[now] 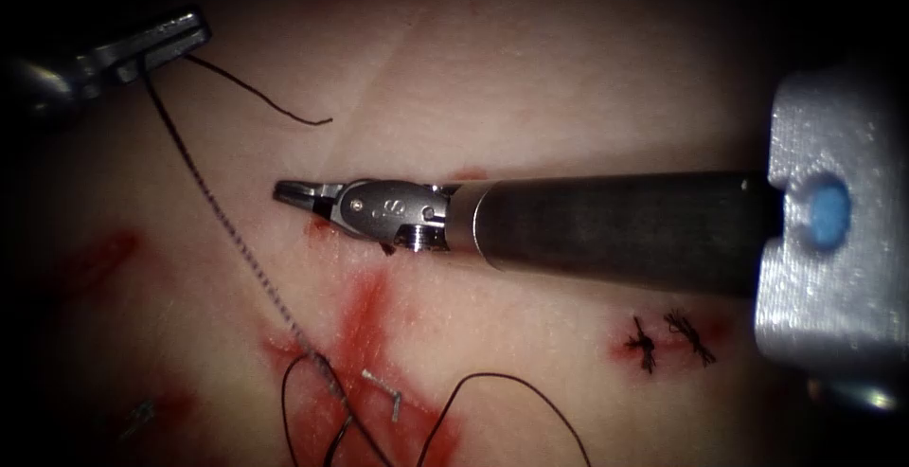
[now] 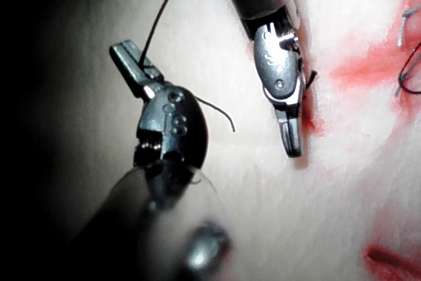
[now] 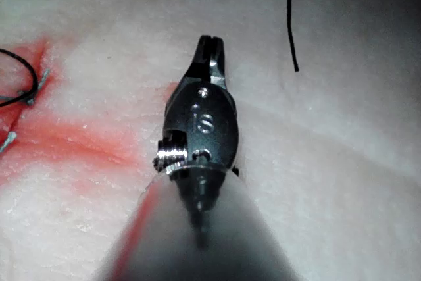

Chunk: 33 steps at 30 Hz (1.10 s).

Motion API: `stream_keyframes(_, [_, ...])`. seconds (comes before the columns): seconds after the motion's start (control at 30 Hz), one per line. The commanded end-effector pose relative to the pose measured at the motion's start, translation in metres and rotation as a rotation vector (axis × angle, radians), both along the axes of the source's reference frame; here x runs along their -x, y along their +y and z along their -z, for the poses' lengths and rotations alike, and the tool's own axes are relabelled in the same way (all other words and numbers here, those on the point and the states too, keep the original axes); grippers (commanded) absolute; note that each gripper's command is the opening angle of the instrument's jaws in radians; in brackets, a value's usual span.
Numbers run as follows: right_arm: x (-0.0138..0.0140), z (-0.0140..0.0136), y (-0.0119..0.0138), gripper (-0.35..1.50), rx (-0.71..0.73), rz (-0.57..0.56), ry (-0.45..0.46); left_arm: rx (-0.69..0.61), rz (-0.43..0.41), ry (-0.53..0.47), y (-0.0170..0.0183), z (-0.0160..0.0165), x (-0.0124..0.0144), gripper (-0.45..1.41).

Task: Wound Closure

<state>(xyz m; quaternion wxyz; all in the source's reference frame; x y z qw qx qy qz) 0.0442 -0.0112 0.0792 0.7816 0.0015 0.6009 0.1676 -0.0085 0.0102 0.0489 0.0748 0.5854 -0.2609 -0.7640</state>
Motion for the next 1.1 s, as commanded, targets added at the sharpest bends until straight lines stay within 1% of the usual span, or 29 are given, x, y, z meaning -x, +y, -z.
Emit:
stream_keyframes(0.03, [-0.0005, -0.0003, -0.0001, -0.35, -0.004, 0.009, 0.005, 0.001, -0.001, 0.0, 0.0004, -0.0005, 0.0004, -0.45])
stream_keyframes(0.07, [-0.0003, -0.0001, 0.0001, -0.06, -0.017, 0.007, 0.013, 0.002, -0.001, 0.002, 0.0003, -0.0005, 0.0002, -0.45])
stream_keyframes(0.1, [-0.0001, 0.0001, 0.0002, 0.44, -0.029, 0.005, 0.023, 0.003, -0.001, 0.004, 0.0002, -0.0005, 0.0001, -0.45])
stream_keyframes(0.13, [0.0005, 0.0006, 0.0006, 0.86, -0.036, -0.002, 0.04, 0.004, 0.0, 0.009, 0.0, -0.0006, -0.0001, -0.45])
stream_keyframes(0.17, [0.001, 0.0009, 0.0008, 1.06, -0.037, -0.013, 0.044, 0.005, 0.003, 0.016, -0.0002, -0.0007, -0.0003, -0.45])
stream_keyframes(0.2, [0.001, 0.0009, 0.0008, 1.06, -0.037, -0.013, 0.044, 0.005, 0.003, 0.016, -0.0002, -0.0007, -0.0003, -0.45])
stream_keyframes(0.23, [0.0035, 0.0024, 0.0016, 1.16, -0.049, -0.034, 0.047, 0.01, 0.014, 0.046, -0.001, -0.0013, -0.0011, -0.45])
stream_keyframes(0.27, [0.0035, 0.0024, 0.0016, 1.16, -0.049, -0.034, 0.047, 0.01, 0.014, 0.046, -0.001, -0.0013, -0.0011, -0.45])
stream_keyframes(0.3, [0.0044, 0.0028, 0.0017, 1.16, -0.053, -0.034, 0.048, 0.012, 0.016, 0.059, -0.0013, -0.0016, -0.0014, -0.45])
stream_keyframes(0.33, [0.0065, 0.0035, 0.0019, 1.16, -0.064, -0.044, 0.044, 0.021, 0.015, 0.068, -0.0018, -0.0024, -0.0023, -0.45])
stream_keyframes(0.37, [0.0065, 0.0035, 0.0019, 1.16, -0.064, -0.044, 0.044, 0.021, 0.015, 0.068, -0.0018, -0.0024, -0.0023, -0.45])
stream_keyframes(0.4, [0.0073, 0.0037, 0.0019, 1.16, -0.065, -0.048, 0.039, 0.024, 0.018, 0.077, -0.002, -0.0029, -0.0027, -0.45])
stream_keyframes(0.43, [0.0093, 0.0039, 0.0017, 1.16, -0.06, -0.052, 0.029, 0.034, 0.028, 0.119, -0.0023, -0.004, -0.0037, -0.45])
stream_keyframes(0.47, [0.011, 0.0039, 0.0015, 1.16, -0.057, -0.063, 0.023, 0.022, 0.03, 0.14, -0.0025, -0.0051, -0.0045, -0.45])
stream_keyframes(0.5, [0.0122, 0.0039, 0.0013, 1.16, -0.055, -0.068, 0.015, 0.008, 0.033, 0.154, -0.0026, -0.0058, -0.0051, -0.45])
stream_keyframes(0.53, [0.0138, 0.0038, 0.0011, 1.13, -0.052, -0.081, 0.007, 0.006, 0.042, 0.195, -0.0027, -0.0069, -0.0063, -0.45])
stream_keyframes(0.57, [0.0146, 0.0038, 0.0011, 1.11, -0.05, -0.088, 0.007, -0.002, 0.048, 0.2, -0.0026, -0.0074, -0.0068, -0.45])
stream_keyframes(0.6, [0.0162, 0.0037, 0.0011, 1.09, -0.048, -0.099, 0.001, -0.003, 0.054, 0.215, -0.0023, -0.0083, -0.0079, -0.45])
stream_keyframes(0.67, [0.0175, 0.0036, 0.0011, 1.09, -0.047, -0.107, -0.006, -0.023, 0.076, 0.239, -0.002, -0.0092, -0.0092, -0.45])
stream_keyframes(0.7, [0.0175, 0.0036, 0.0011, 1.09, -0.047, -0.107, -0.006, -0.023, 0.076, 0.239, -0.002, -0.0092, -0.0092, -0.45])
stream_keyframes(0.73, [0.0179, 0.0035, 0.0011, 1.08, -0.046, -0.11, -0.009, -0.022, 0.077, 0.246, -0.0017, -0.0095, -0.0098, -0.45])
stream_keyframes(0.77, [0.0187, 0.0033, 0.0009, 1.08, -0.043, -0.117, -0.017, -0.024, 0.09, 0.276, -0.001, -0.0102, -0.0111, -0.45])
stream_keyframes(0.8, [0.019, 0.0032, 0.0008, 1.06, -0.042, -0.12, -0.021, -0.025, 0.104, 0.29, -0.0007, -0.0104, -0.0117, -0.45])
stream_keyframes(0.83, [0.019, 0.0032, 0.0008, 1.06, -0.042, -0.12, -0.021, -0.025, 0.104, 0.29, -0.0007, -0.0104, -0.0117, -0.45])
stream_keyframes(0.9, [0.0193, 0.0031, 0.0006, 1.04, -0.039, -0.133, -0.032, -0.023, 0.163, 0.318, 0.0014, -0.0118, -0.0144, -0.45])
stream_keyframes(1.03, [0.0192, 0.0031, 0.0006, 1.04, -0.039, -0.134, -0.033, -0.025, 0.196, 0.322, 0.0027, -0.0123, -0.0149, -0.45])
stream_keyframes(1.1, [0.0192, 0.0031, 0.0006, 1.01, -0.039, -0.135, -0.033, -0.031, 0.229, 0.32, 0.0041, -0.0123, -0.0148, -0.45])
